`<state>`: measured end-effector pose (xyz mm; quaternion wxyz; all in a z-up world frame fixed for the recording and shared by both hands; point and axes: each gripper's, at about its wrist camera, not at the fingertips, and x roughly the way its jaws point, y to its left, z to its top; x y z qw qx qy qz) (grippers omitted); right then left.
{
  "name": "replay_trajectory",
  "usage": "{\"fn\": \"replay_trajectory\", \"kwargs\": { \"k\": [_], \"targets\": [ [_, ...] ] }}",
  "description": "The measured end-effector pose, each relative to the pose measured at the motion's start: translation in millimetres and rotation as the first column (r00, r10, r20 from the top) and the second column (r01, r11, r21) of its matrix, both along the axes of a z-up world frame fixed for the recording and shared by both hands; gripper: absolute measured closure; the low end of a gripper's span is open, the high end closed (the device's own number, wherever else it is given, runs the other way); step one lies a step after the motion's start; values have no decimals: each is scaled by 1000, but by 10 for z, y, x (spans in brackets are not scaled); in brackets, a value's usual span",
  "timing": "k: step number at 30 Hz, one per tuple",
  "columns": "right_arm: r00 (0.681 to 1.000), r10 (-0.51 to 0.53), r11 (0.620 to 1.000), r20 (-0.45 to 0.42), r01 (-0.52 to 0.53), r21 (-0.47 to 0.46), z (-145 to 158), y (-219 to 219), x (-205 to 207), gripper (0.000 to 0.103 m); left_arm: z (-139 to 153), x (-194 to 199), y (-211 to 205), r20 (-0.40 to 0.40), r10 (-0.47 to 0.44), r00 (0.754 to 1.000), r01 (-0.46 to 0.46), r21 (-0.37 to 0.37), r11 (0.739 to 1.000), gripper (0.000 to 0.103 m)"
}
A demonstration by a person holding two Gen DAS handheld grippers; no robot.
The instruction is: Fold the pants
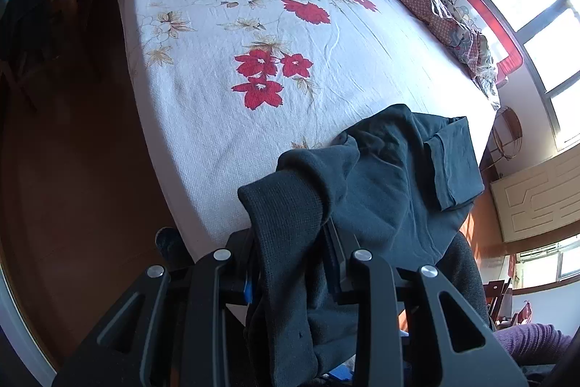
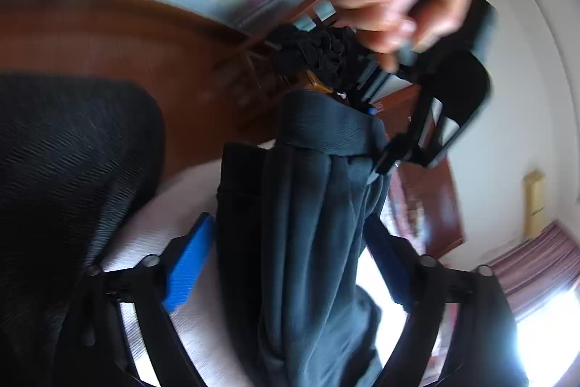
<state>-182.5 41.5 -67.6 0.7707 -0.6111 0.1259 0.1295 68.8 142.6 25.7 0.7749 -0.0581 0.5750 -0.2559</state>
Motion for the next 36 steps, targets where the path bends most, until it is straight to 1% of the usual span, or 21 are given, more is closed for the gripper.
{"fn": "replay_trajectory", "kwargs": {
  "k": [1, 3, 6, 8, 10, 11, 12, 13, 15, 16, 18, 19, 21, 22, 24, 26, 28, 30, 33, 35, 36],
  "targets": [
    [1000, -1, 999, 25, 2, -35, -71, 45, 27, 14, 1, 15, -2, -7, 5, 1000, -5, -8, 1000, 75],
    [998, -9, 999, 63, 11, -36, -64, 110, 93, 13, -7, 43, 3, -17, 14, 1000, -14, -8, 1000, 75],
    [998, -50, 996, 49, 54, -71, -90, 215, 239, 13, -75, 113, 44, -48, 37, 998, -38, -20, 999, 75],
    [995, -98, 993, -30, 96, -66, -56, 233, 391, 13, -144, 153, 95, -79, 64, 995, -68, -45, 997, 75],
    [976, -149, 988, -156, 142, -57, -23, 247, 571, 15, -195, 172, 132, -104, 83, 991, -89, -58, 994, 75],
    [969, -149, 988, -198, 138, -72, -36, 274, 612, 24, -216, 179, 135, -112, 88, 990, -95, -58, 994, 75],
    [959, -136, 989, -247, 119, -85, -38, 273, 648, 41, -234, 192, 144, -120, 92, 989, -99, -57, 993, 75],
    [950, -128, 991, -285, 109, -82, -24, 279, 657, 51, -244, 205, 147, -126, 93, 988, -101, -57, 993, 74],
    [921, -127, 992, -368, 127, -24, 71, 232, 717, 81, -262, 225, 127, -138, 89, 986, -94, -31, 995, 72],
    [895, -132, 987, -426, 160, 30, 150, 182, 793, 84, -272, 225, 114, -139, 88, 986, -91, -15, 996, 70],
    [816, -128, 946, -563, 271, 177, 420, 31, 1035, 91, -287, 239, 113, -149, 96, 984, -99, -8, 995, 67],
    [777, -104, 913, -621, 322, 250, 560, -65, 1125, 91, -274, 252, 124, -157, 110, 981, -113, -13, 993, 65],
    [713, -44, 828, -700, 418, 374, 828, -330, 1304, 92, -161, 293, 125, -142, 120, 983, -129, -53, 990, 62],
    [696, -15, 787, -718, 451, 420, 958, -475, 1387, 92, -70, 324, 107, -134, 127, 983, -138, -82, 987, 60],
    [680, 25, 704, -733, 509, 496, 1208, -794, 1552, 92, 136, 391, -3, -105, 123, 987, -135, -121, 983, 59],
    [687, 44, 616, -725, 552, 561, 1438, -1127, 1691, 92, 371, 468, -230, -68, 95, 993, -104, -151, 983, 59],
    [703, 55, 520, -709, 586, 622, 1601, -1577, 1664, 94, 624, 538, -540, -44, 52, 998, -60, -194, 979, 59],
    [718, 51, 420, -694, 615, 667, 1720, -2051, 1685, 97, 924, 585, -904, 9, 6, 1000, -4, -212, 977, 58],
    [755, 42, 245, -654, 627, 739, 1846, -2863, 1654, 97, 1390, 566, -1408, 112, -44, 993, 74, -282, 957, 42],
    [774, 20, 129, -633, 626, 769, 1857, -3442, 1588, 97, 1620, 495, -1716, 199, -58, 978, 113, -275, 955, 28],
    [782, 13, 68, -623, 621, 781, 1829, -3717, 1541, 97, 1677, 446, -1845, 236, -69, 969, 134, -270, 954, 24]
  ]
}}
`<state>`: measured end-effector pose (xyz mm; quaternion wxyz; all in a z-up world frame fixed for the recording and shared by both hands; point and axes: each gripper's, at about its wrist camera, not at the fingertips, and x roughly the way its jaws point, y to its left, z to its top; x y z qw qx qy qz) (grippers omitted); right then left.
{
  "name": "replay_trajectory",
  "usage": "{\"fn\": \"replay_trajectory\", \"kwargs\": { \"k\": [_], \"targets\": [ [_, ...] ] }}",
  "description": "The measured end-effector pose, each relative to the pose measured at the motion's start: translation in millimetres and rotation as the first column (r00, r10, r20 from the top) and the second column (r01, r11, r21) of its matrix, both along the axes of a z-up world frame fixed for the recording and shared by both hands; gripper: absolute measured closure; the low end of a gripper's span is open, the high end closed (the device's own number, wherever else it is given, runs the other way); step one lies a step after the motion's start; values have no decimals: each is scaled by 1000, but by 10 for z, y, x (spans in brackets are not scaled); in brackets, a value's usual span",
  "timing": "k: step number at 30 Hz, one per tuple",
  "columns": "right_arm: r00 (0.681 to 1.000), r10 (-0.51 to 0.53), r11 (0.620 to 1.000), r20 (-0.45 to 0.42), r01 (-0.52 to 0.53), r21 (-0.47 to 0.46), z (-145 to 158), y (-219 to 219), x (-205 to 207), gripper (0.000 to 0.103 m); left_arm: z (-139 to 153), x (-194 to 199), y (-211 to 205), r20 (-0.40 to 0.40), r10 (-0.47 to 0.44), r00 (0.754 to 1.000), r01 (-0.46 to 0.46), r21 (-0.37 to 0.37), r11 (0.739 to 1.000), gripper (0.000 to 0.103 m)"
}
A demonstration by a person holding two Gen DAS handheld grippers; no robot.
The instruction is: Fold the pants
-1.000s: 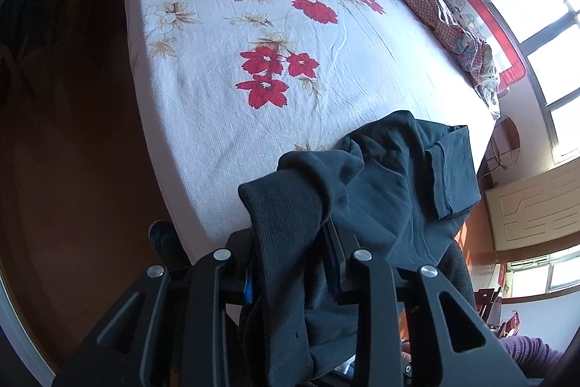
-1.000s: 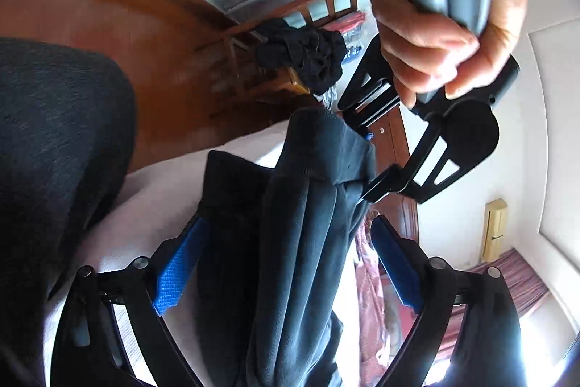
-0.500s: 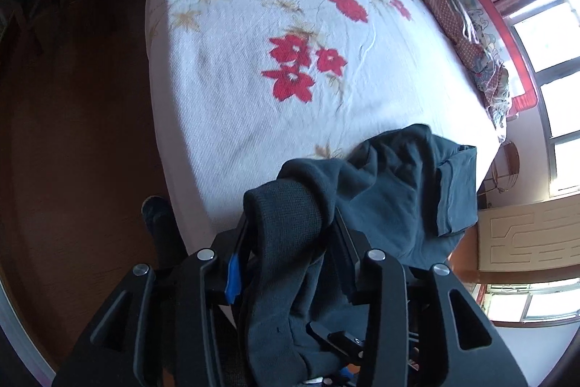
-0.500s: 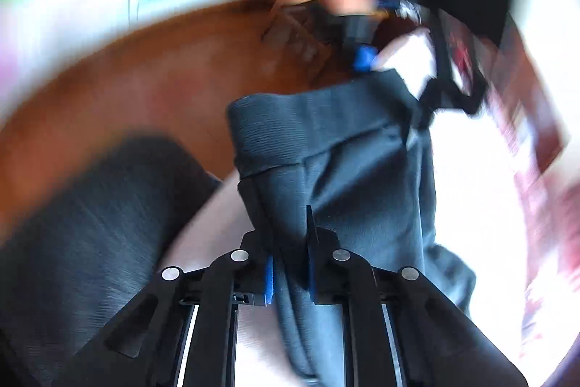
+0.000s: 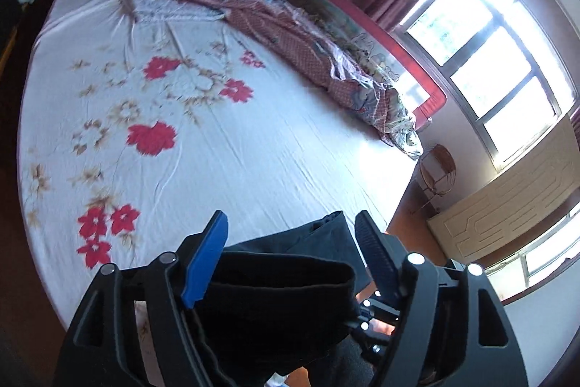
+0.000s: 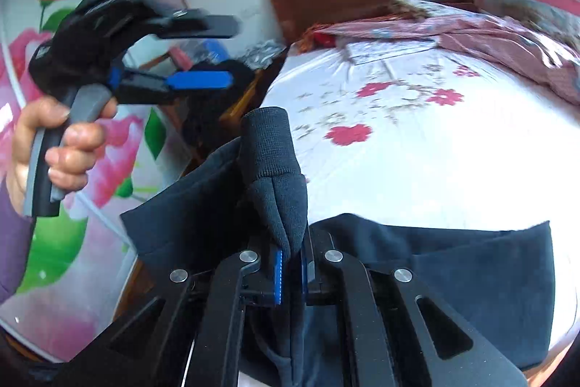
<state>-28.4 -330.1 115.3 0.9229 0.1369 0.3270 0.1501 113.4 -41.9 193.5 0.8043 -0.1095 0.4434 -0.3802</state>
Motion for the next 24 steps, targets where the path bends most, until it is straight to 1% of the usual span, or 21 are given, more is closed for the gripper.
{"fn": "replay_trajectory", "kwargs": {
  "k": [1, 2, 3, 5, 6, 8, 9, 10, 11, 12, 13, 14, 16, 17, 18, 19, 20, 21, 22, 23, 24],
  "targets": [
    [999, -43, 998, 4, 43, 36, -57, -242, -66, 97, 25, -60, -128, 29, -16, 999, 16, -10, 1000, 20],
    [996, -88, 993, 4, 87, 78, -159, -468, -39, 97, 4, -123, -226, 42, -32, 999, 33, -29, 999, 17],
    [991, -136, 984, 1, 135, 119, -265, -711, -114, 97, -48, -174, -306, 43, -49, 998, 51, -40, 998, 16],
    [974, -222, 953, -34, 224, 204, -549, -1117, -236, 97, -266, -269, -415, 30, -59, 998, 60, -34, 998, 14],
    [962, -265, 936, -71, 274, 220, -732, -1335, -263, 97, -401, -305, -435, 18, -62, 998, 62, -40, 997, 14],
    [933, -331, 897, -145, 358, 260, -1148, -1547, -270, 97, -715, -340, -424, -35, -56, 998, 54, -44, 998, 14],
    [911, -364, 867, -191, 407, 287, -1310, -1768, -288, 97, -869, -341, -396, -66, -39, 997, 37, -34, 999, 14],
    [887, -390, 848, -247, 451, 279, -1474, -1911, -393, 97, -1017, -346, -357, -99, -26, 995, 24, -28, 999, 14],
    [885, -385, 843, -261, 453, 291, -1599, -1938, -370, 97, -1142, -364, -307, -120, -13, 993, 11, -22, 1000, 14],
    [889, -392, 832, -237, 453, 322, -1608, -1956, -405, 97, -1250, -402, -262, -136, 4, 991, -5, -11, 1000, 14],
    [876, -406, 825, -261, 474, 308, -1575, -1968, -436, 97, -1367, -432, -195, -162, 21, 987, -22, -3, 1000, 14],
    [857, -427, 820, -288, 501, 275, -1506, -1949, -459, 94, -1470, -470, -128, -187, 36, 982, -37, -1, 999, 14],
    [800, -508, 793, -319, 579, 189, -1286, -1923, -571, 77, -1635, -573, 41, -222, 76, 972, -79, -5, 997, 14],
    [792, -530, 784, -303, 593, 180, -1211, -1936, -658, 64, -1700, -626, 112, -236, 89, 968, -93, -4, 996, 14],
    [812, -517, 786, -272, 576, 225, -1107, -1926, -686, 64, -1753, -683, 172, -245, 101, 964, -106, -5, 994, 14],
    [848, -467, 793, -249, 527, 306, -1038, -1911, -702, 64, -1790, -738, 234, -253, 113, 961, -119, -8, 993, 14],
    [881, -398, 792, -254, 470, 389, -1017, -1888, -636, 64, -1819, -791, 276, -261, 115, 959, -124, -20, 992, 14],
    [901, -321, 783, -293, 426, 454, -1065, -1855, -516, 58, -1840, -844, 296, -267, 111, 957, -123, -32, 992, 14],
    [890, -294, 773, -349, 437, 460, -1132, -1825, -396, 51, -1853, -894, 301, -273, 110, 956, -124, -37, 992, 14],
    [866, -310, 770, -393, 471, 430, -1198, -1798, -345, 48, -1859, -944, 304, -280, 106, 954, -123, -44, 991, 14],
    [857, -304, 766, -417, 480, 428, -1249, -1741, -327, 48, -1855, -990, 294, -286, 93, 954, -114, -59, 992, 14]
  ]
}}
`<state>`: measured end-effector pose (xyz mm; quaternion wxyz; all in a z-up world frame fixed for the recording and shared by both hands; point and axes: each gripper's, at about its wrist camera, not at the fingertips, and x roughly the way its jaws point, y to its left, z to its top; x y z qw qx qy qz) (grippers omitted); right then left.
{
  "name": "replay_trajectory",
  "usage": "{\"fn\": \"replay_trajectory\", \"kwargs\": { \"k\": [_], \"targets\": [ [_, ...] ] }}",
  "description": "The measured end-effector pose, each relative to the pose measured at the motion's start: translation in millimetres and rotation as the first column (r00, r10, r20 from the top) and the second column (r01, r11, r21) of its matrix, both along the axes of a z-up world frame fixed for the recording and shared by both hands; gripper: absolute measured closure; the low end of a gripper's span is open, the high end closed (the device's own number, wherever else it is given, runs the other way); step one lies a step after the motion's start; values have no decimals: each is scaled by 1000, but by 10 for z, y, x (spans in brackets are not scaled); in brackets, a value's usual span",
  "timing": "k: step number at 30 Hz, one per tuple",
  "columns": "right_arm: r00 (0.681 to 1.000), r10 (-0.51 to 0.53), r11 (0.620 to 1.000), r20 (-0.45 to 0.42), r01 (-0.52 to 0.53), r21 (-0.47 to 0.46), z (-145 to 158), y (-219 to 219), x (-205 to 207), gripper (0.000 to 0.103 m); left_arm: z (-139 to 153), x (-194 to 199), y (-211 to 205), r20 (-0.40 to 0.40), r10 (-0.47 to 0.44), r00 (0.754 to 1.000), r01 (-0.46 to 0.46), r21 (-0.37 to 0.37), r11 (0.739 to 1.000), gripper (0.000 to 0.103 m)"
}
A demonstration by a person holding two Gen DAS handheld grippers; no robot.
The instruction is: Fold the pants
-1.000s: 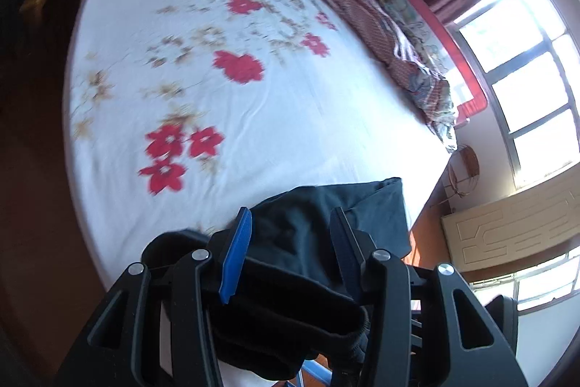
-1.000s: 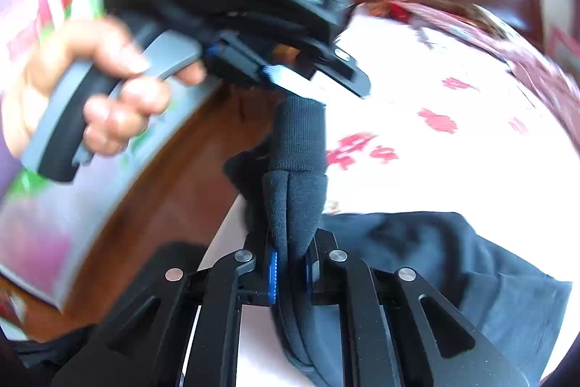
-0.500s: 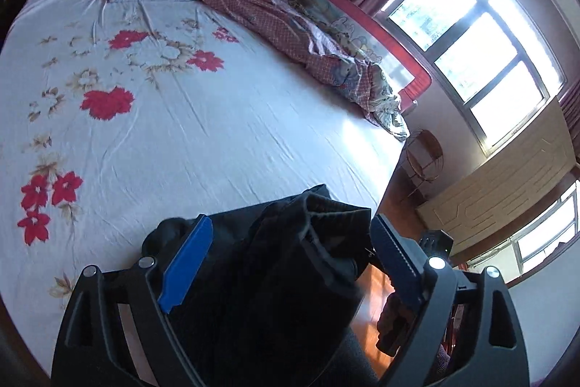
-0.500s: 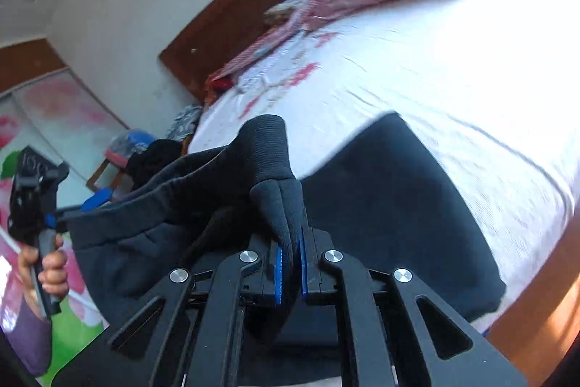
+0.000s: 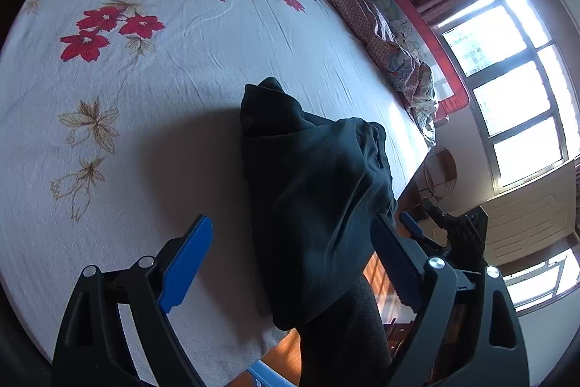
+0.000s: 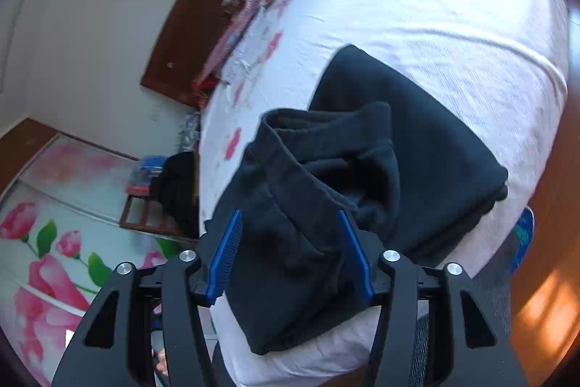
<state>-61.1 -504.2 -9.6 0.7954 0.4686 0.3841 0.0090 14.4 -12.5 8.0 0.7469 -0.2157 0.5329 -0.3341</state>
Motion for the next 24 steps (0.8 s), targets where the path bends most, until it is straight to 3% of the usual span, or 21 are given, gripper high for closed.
{"fn": "replay_trajectory", "kwargs": {
  "k": [2, 5, 6, 8, 9, 10, 13, 15, 17, 18, 19, 21, 24],
  "targets": [
    [999, -22, 998, -25, 24, 63, -145, 70, -20, 48, 52, -83, -19, 18, -16, 1000, 17, -17, 1000, 14],
    [999, -25, 999, -37, 27, 47, -293, 159, 13, 50, 64, -207, 0, 41, -22, 999, 22, -10, 1000, 12],
    [999, -14, 1000, -31, 14, 17, -295, 182, 29, 73, 45, -221, 5, 32, -23, 999, 24, -14, 1000, 12],
    [999, 26, 989, -40, -32, -145, -52, 331, 99, 86, 0, -252, 16, 8, -23, 1000, 23, -10, 1000, 12],
    [998, 65, 970, -8, -65, -232, 168, 417, 85, 88, -14, -253, 16, 3, -23, 1000, 23, 2, 1000, 12],
    [994, 100, 950, 39, -84, -301, 406, 485, 66, 88, -8, -264, 9, 9, -24, 1000, 24, 12, 1000, 12],
    [984, 107, 937, 144, -51, -347, 822, 371, -167, 88, 60, -279, -60, 59, -25, 998, 23, 24, 999, 9],
    [994, 17, 930, 106, 23, -366, 694, 82, -349, 88, 93, -284, -174, 101, -35, 994, 34, 16, 999, 8],
    [999, -40, 926, -14, 31, -376, 252, -204, -444, 87, 58, -295, -359, 125, -64, 990, 63, 15, 998, 6],
    [996, -24, 936, -91, -10, -352, -46, -290, -434, 78, 5, -308, -470, 129, -85, 988, 84, 14, 996, 5],
    [991, 14, 965, -135, -49, -259, -298, -349, -435, 75, -84, -302, -608, 113, -108, 988, 105, 35, 994, 5],
    [996, -33, 977, -78, 16, -213, -203, -404, -573, 71, -277, -290, -852, 47, -158, 986, 153, 102, 983, 5],
    [996, -69, 956, -60, 49, -291, 226, -372, -701, 65, -327, -284, -870, 32, -162, 986, 156, 140, 978, 6]
  ]
}}
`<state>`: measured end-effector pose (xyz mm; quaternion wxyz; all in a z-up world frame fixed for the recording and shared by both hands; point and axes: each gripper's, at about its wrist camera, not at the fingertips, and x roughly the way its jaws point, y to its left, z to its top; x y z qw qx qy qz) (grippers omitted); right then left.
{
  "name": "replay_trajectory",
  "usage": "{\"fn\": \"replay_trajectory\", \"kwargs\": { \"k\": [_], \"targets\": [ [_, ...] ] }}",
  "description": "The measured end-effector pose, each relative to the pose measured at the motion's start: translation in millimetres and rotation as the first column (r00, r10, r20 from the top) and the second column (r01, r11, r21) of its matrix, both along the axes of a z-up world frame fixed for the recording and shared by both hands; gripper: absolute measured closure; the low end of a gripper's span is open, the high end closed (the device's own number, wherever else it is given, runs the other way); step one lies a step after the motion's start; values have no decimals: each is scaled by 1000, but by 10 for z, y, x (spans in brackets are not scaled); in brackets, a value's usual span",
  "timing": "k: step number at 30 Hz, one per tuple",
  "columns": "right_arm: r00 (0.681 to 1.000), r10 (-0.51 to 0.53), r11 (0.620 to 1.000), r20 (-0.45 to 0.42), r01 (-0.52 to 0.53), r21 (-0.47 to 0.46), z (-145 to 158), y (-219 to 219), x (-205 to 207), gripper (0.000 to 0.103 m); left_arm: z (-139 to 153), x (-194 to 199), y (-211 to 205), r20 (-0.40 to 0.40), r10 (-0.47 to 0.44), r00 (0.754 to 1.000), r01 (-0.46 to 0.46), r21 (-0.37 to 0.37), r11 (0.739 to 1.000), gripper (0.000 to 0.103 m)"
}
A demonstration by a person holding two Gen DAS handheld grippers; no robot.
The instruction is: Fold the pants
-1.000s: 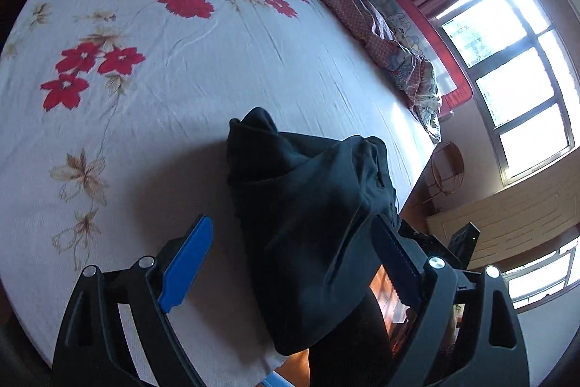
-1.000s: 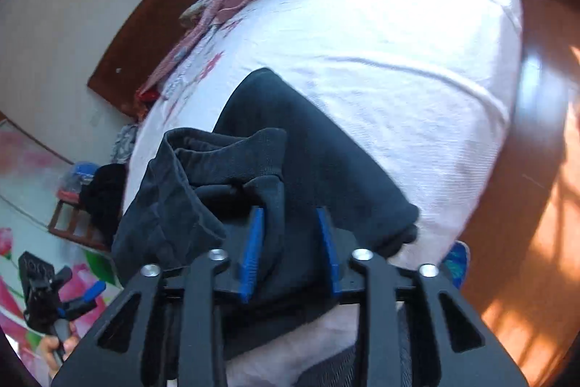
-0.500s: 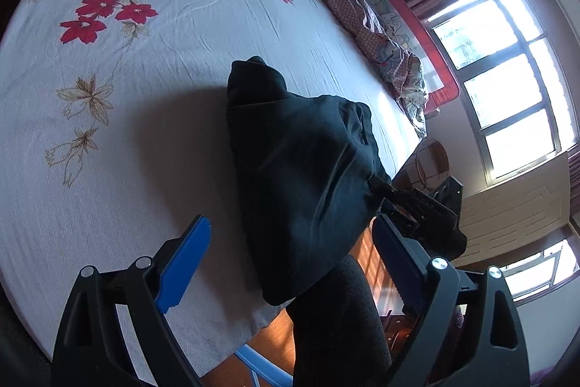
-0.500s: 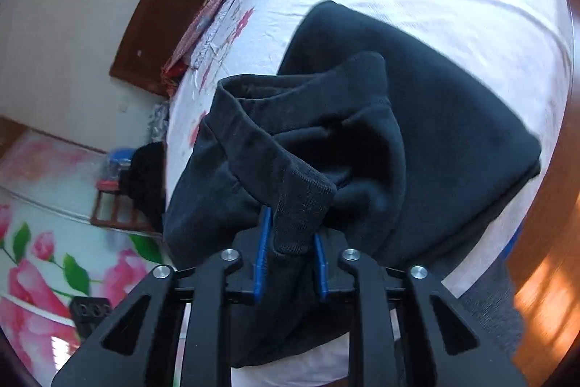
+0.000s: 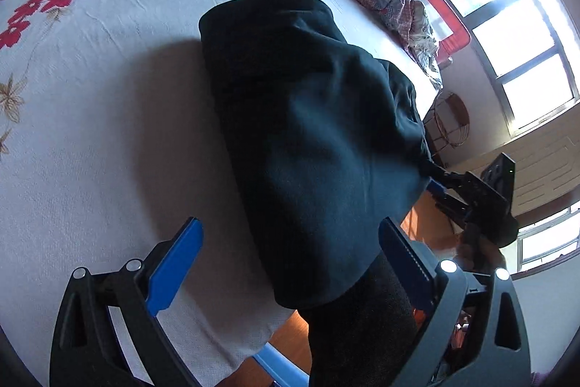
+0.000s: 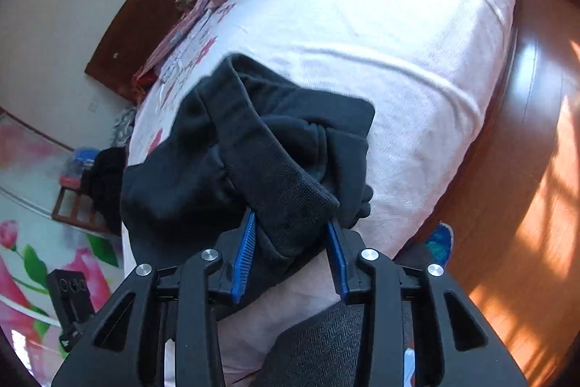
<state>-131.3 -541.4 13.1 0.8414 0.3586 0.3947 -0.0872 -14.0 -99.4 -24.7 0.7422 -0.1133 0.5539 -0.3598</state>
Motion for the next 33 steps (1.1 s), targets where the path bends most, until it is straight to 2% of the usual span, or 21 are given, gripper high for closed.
{"fn": "replay_trajectory", "kwargs": {
  "k": [2, 4, 7, 8, 10, 12, 14, 17, 20, 23, 26, 27, 28, 29, 31, 32, 33],
  "targets": [
    [999, -11, 1000, 52, 12, -15, 250, -72, -32, 65, 116, 96, 121, 54, 11, 998, -12, 6, 1000, 5],
    [996, 15, 1000, 87, -15, -3, 399, -177, 129, 64, 284, 327, 219, 141, 33, 989, -40, 45, 998, 5],
    [994, 96, 992, 51, -92, -81, 510, -206, 700, 60, 568, 778, 217, 274, 7, 962, -21, 49, 999, 5],
    [994, 107, 992, 29, -105, -71, 477, -240, 893, 59, 634, 942, 170, 311, -25, 950, 6, 62, 998, 5],
    [994, 105, 994, 10, -105, 13, 358, -342, 1178, 59, 724, 1229, -4, 357, -103, 928, 72, 100, 992, 5],
    [993, 114, 993, -21, -113, 39, 244, -384, 1378, 59, 746, 1487, -184, 341, -192, 920, 166, 105, 981, 5],
    [989, 141, 988, -42, -138, 64, 173, -369, 1494, 59, 728, 1623, -427, 333, -292, 896, 267, 120, 956, 5],
    [987, 153, 986, -52, -149, 79, 108, -333, 1519, 59, 673, 1732, -713, 313, -430, 847, 415, 116, 902, 5],
    [982, 177, 981, -66, -170, 93, 39, -291, 1507, 59, 569, 1778, -926, 267, -552, 790, 546, 104, 831, 6],
    [982, 180, 976, -58, -171, 137, -30, -327, 1451, 59, 432, 1734, -1049, 204, -661, 722, 662, 77, 746, 8],
    [980, 193, 969, -51, -182, 169, -67, -355, 1481, 59, 325, 1576, -1135, 170, -755, 634, 751, 99, 653, 35],
    [978, 200, 967, -54, -188, 171, -84, -352, 1503, 59, 301, 1525, -1157, 166, -769, 617, 761, 124, 637, 44],
    [976, 208, 967, -57, -197, 164, -97, -339, 1529, 59, 267, 1478, -1169, 156, -781, 605, 768, 142, 624, 61],
    [973, 223, 966, -54, -214, 143, -99, -312, 1551, 59, 252, 1451, -1169, 161, -777, 608, 759, 170, 629, 67],
    [958, 277, 960, -70, -273, 59, -68, -200, 1591, 72, 290, 1466, -1131, 164, -738, 654, 715, 184, 675, 78],
    [955, 286, 958, -81, -285, 23, -21, -151, 1588, 81, 329, 1473, -1100, 171, -713, 680, 686, 197, 701, 83],
    [955, 286, 958, -75, -287, -4, 54, -122, 1573, 86, 376, 1456, -1059, 181, -692, 699, 659, 214, 721, 84]
  ]
}}
